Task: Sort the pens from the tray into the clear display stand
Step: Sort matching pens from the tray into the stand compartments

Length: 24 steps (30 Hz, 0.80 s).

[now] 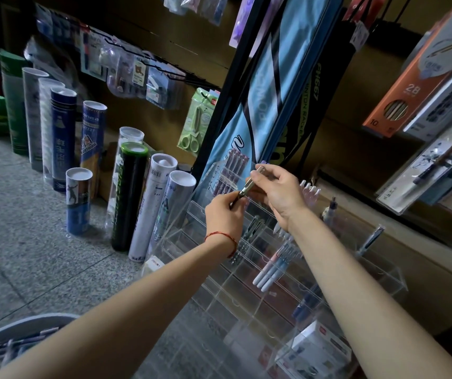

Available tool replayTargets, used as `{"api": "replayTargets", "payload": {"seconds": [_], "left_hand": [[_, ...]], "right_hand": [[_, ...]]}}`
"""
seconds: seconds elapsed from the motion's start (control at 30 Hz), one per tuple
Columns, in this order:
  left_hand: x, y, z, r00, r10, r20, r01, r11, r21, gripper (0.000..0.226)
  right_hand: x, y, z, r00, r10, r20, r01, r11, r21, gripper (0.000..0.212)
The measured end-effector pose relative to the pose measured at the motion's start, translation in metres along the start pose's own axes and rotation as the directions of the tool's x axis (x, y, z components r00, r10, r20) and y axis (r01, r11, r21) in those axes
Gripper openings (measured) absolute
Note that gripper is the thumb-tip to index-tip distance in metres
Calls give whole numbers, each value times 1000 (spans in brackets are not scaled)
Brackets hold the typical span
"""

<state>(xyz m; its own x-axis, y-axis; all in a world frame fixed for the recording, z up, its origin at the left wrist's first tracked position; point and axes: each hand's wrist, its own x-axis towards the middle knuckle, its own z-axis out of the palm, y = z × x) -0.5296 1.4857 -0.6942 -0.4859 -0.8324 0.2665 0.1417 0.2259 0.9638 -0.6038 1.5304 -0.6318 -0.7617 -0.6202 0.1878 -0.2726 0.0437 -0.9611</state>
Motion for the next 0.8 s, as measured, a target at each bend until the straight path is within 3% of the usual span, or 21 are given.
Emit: {"api": "replayTargets", "payload": {"seconds": [0.1, 0.2, 0.27, 0.33, 0.43, 0.57, 0.8], "left_hand": [[2, 1, 2, 1000, 11, 23, -12, 997, 71, 18], [5, -4, 1, 975, 68, 214, -138, 934, 331, 23], [4, -13, -3, 925, -16, 380, -198, 833, 517, 41], [3, -25, -9, 865, -123, 487, -246, 742, 624, 65], [5, -35, -14, 843, -111, 527, -338, 652, 679, 76], [10, -26, -14, 863, -108, 494, -290, 695, 658, 82], [11, -22, -16, 846, -152, 512, -266, 711, 651, 83]], "right_hand": [[0, 2, 1, 998, -54, -6, 54, 995, -78, 28], [6, 0, -11, 963, -235, -133, 185, 933, -309, 27], [7, -2, -21, 901, -383, -202, 269, 861, -431, 27], [4, 3, -26, 887, -441, -134, 319, 796, -514, 26], [-1, 24, -25, 930, -369, 9, 300, 741, -601, 27], [0, 44, -27, 968, -234, 88, 240, 768, -595, 19], [8, 51, -26, 991, -97, 95, 134, 809, -573, 17]]}}
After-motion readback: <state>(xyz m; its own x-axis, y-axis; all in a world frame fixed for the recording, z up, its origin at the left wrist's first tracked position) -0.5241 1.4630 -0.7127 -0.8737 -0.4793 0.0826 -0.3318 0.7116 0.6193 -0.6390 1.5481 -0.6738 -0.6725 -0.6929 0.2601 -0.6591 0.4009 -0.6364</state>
